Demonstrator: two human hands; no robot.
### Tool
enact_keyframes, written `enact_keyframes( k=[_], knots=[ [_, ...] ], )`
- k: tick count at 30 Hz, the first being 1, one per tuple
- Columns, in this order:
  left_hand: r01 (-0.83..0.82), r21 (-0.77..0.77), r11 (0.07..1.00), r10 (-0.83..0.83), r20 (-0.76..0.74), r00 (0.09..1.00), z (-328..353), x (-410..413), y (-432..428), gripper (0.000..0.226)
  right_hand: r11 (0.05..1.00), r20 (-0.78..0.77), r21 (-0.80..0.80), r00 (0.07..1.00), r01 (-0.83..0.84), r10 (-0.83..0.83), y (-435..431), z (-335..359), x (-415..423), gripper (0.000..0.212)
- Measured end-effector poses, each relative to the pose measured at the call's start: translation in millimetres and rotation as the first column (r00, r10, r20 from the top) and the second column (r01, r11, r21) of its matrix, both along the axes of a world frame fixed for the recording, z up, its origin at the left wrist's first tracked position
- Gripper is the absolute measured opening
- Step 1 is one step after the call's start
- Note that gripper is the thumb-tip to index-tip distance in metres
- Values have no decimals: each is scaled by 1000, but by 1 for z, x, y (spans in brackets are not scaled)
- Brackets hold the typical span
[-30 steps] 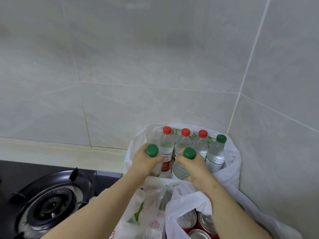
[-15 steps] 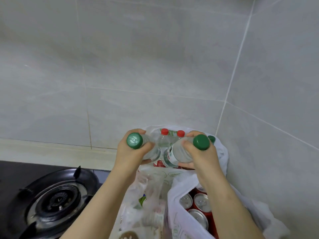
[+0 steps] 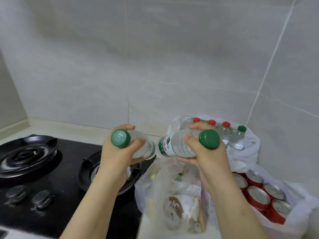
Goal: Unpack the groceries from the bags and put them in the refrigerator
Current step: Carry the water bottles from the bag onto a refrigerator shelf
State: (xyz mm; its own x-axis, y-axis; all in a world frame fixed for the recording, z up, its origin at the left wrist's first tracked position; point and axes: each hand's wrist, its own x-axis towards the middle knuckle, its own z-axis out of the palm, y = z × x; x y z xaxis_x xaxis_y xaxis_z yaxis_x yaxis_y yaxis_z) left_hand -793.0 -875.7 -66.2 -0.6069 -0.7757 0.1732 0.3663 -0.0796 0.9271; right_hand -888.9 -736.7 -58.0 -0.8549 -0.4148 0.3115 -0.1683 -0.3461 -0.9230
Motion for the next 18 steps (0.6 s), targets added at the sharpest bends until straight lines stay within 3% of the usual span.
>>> enact_keyframes(
  k=[6, 10, 14, 18],
  knots=[
    [-122, -110, 986, 136, 122, 983, -15, 81, -23, 37, 986, 16, 47, 987, -161, 160, -37, -17, 64, 32],
    [-199, -96, 975, 215, 212, 953, -26, 138, -35, 37, 953, 28, 113, 959, -282, 281, -68, -32, 106, 34],
    [-297, -79, 952, 307, 288, 907, -38, 188, -44, 38, 906, 82, 150, 918, -396, 388, -96, -48, 144, 31],
    [-456, -60, 888, 447, 346, 825, -48, 229, -43, 36, 800, 121, 187, 822, -570, 557, -118, -61, 177, 28]
  ],
)
